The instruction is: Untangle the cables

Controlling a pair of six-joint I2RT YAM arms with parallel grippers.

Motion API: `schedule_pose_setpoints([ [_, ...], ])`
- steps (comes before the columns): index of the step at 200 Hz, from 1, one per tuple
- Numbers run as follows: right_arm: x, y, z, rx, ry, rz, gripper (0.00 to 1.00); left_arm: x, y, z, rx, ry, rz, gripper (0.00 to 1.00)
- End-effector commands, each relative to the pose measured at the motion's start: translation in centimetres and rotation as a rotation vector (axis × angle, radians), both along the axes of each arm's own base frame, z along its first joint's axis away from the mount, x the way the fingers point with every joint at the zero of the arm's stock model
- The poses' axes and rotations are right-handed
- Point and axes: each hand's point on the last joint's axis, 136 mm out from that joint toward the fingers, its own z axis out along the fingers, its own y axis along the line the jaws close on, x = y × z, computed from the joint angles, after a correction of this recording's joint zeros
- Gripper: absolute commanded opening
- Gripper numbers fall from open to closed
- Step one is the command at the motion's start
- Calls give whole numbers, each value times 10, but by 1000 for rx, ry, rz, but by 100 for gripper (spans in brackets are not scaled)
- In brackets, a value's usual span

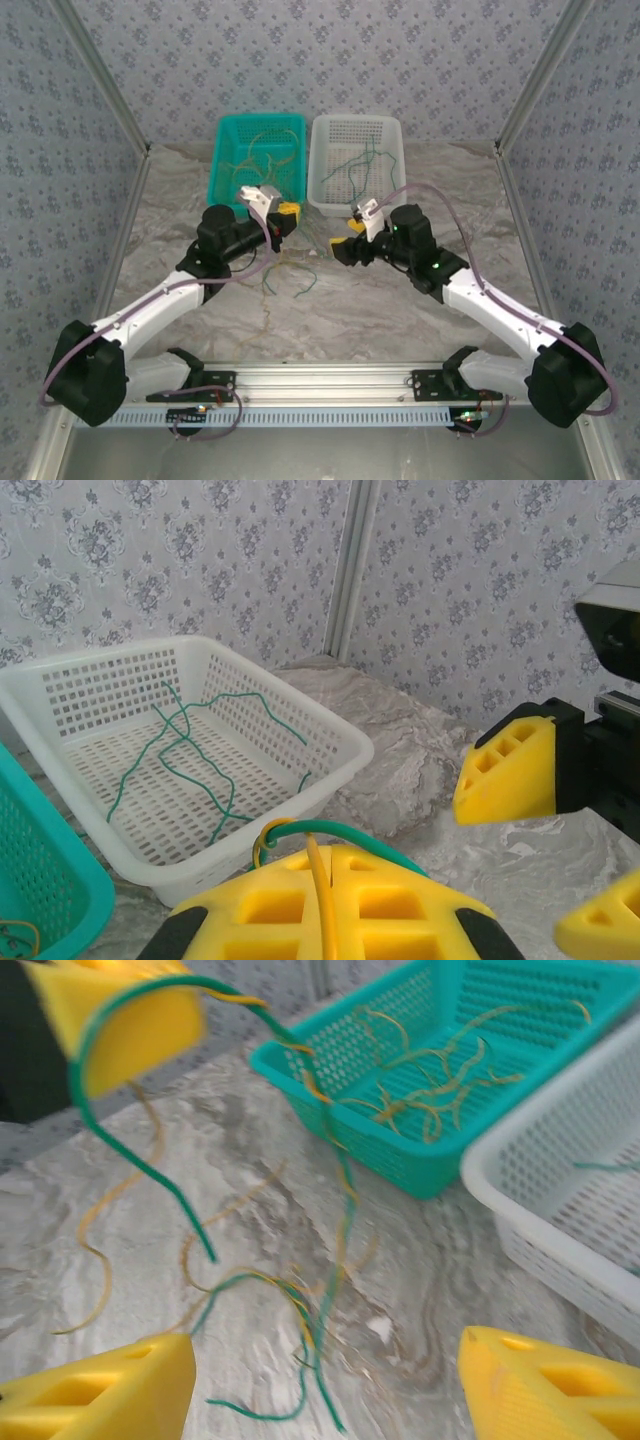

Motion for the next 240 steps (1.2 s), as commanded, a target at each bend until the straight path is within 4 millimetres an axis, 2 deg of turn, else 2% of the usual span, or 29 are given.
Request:
schedule_pose_setpoints([
  [1, -3, 21, 20, 56, -81, 95, 73, -3, -8, 24, -23, -59, -38, 0],
  [54, -9, 59, 29, 94, -102, 238, 75, -4, -11, 25, -27, -59, -46, 0],
  [112, 11, 90, 36, 143, -106, 256, 76, -6, -11, 26, -36, -63, -46, 0],
  [123, 19, 93, 35, 139, -104, 230, 69, -7, -11, 25, -38, -62, -48, 0],
  [129, 23, 93, 36, 137, -103, 214, 59, -7, -10, 25, -37, -62, -45, 0],
  [133, 27, 93, 36, 134, -102, 197, 49, -7, -10, 24, -36, -60, -43, 0],
  [142, 36, 88, 36, 126, -103, 138, 11, -7, -9, 25, -34, -66, -36, 0],
  [147, 40, 84, 35, 121, -102, 107, 0, -7, -7, 25, -33, -68, -28, 0],
  [175, 51, 58, 39, 119, -99, -3, 0, 2, 13, 23, -36, -71, 88, 0],
  [220, 55, 3, 38, 109, -44, -136, 0, 26, 77, 21, -73, -40, 319, 0],
  [240, 63, -29, 35, 114, -7, -243, 0, 31, 102, 22, -78, -42, 416, 0],
])
